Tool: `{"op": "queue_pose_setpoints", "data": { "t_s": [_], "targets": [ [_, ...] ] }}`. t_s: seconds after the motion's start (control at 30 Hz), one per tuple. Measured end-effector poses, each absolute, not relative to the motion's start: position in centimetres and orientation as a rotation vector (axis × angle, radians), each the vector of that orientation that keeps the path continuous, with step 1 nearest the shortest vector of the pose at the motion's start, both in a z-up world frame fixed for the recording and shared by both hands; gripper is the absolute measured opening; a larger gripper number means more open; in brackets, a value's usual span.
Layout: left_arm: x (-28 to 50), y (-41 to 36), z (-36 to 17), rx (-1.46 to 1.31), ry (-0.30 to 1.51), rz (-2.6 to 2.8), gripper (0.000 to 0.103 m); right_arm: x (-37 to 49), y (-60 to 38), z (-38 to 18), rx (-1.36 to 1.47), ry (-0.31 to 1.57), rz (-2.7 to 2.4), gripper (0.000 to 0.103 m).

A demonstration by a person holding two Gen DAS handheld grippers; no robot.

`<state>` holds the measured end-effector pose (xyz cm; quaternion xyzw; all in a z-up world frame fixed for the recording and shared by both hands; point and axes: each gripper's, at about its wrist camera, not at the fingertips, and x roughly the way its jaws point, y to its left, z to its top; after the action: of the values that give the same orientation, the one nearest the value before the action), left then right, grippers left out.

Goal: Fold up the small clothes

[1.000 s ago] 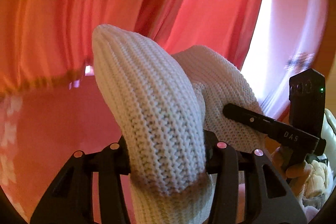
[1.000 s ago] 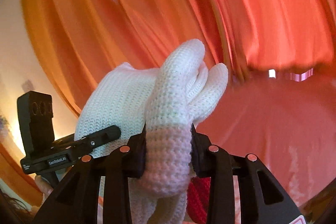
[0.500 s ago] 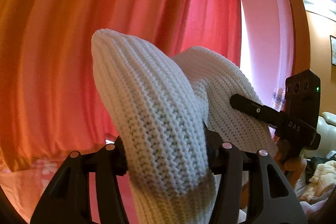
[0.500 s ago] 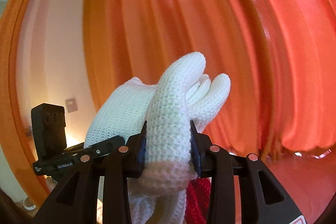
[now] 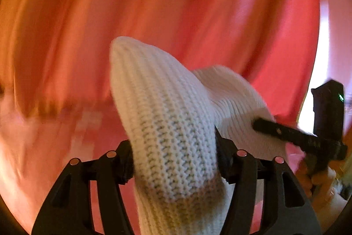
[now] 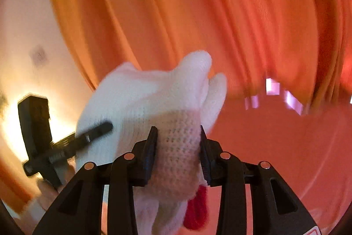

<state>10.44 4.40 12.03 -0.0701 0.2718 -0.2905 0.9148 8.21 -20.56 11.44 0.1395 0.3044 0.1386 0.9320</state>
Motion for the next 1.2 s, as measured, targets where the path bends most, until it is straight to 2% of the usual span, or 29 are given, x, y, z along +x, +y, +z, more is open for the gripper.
{"op": "queue_pose_setpoints", "data": {
  "t_s": [0.07,0.13,0.23,0.33,0.53,0.6,0.67,0.77,0.83,0.87,0.9,0.97,1.07,1.1,1.13,1.17,1.2],
  "targets": [
    [13.6,4.3,5.4,-0.098,0.71,-0.461,0.054,10.4,-20.6,4.8,0.262,0.77,0.204,0.033],
    [15.0,4.4,0.2,-0.038,0.883,-0.347,0.05,10.9,-22.3,0.9,0.318,0.866,0.167,0.025],
    [12.8,4.3,1.5,0.002,0.879,-0.329,0.054,9.1,-23.6,2.5,0.383,0.819,0.186,0.023],
    [10.6,4.1,3.3,-0.006,0.802,-0.344,0.07,8.4,-22.6,4.7,0.385,0.77,0.275,0.023],
    [10.8,2.2,2.0,-0.013,0.866,-0.354,0.071,10.3,-15.4,2.4,0.232,0.893,0.39,0.023],
    [11.9,2.2,0.4,0.021,0.891,-0.337,0.071,11.4,-14.2,-1.4,0.151,1.007,0.34,0.019],
    [12.0,2.1,-0.6,0.052,0.919,-0.296,0.071,11.9,-14.5,-3.7,0.163,1.072,0.301,0.019],
    [12.3,2.8,-1.3,0.032,0.944,-0.278,0.071,11.1,-14.5,-1.4,0.183,1.017,0.315,0.02],
    [12.4,3.5,-1.2,0.015,0.938,-0.271,0.071,10.1,-14.4,0.1,0.157,0.954,0.31,0.035],
    [12.3,3.8,-1.1,0.008,0.932,-0.264,0.072,10.0,-14.6,0.2,0.154,0.938,0.29,0.057],
    [12.4,4.3,-0.9,-0.011,0.926,-0.262,0.074,10.1,-15.1,-0.1,0.153,0.937,0.254,0.067],
    [12.8,5.9,-1.0,-0.096,0.933,-0.261,0.084,11.0,-15.9,-1.9,0.185,1.003,0.22,0.067],
    [13.7,7.3,-2.5,-0.158,1.0,-0.243,0.083,11.8,-16.3,-4.4,0.281,1.079,0.245,0.067],
    [13.9,7.5,-3.2,-0.161,1.027,-0.234,0.079,12.2,-16.0,-5.2,0.296,1.099,0.265,0.061],
    [14.2,7.6,-3.9,-0.159,1.057,-0.236,0.062,12.4,-15.7,-5.8,0.31,1.113,0.288,0.046],
    [14.4,7.5,-4.8,-0.157,1.099,-0.251,0.049,12.5,-15.3,-5.9,0.321,1.113,0.31,0.037],
    [14.4,7.5,-4.9,-0.146,1.104,-0.25,0.044,12.4,-14.9,-5.4,0.298,1.1,0.31,0.027]
  ]
}}
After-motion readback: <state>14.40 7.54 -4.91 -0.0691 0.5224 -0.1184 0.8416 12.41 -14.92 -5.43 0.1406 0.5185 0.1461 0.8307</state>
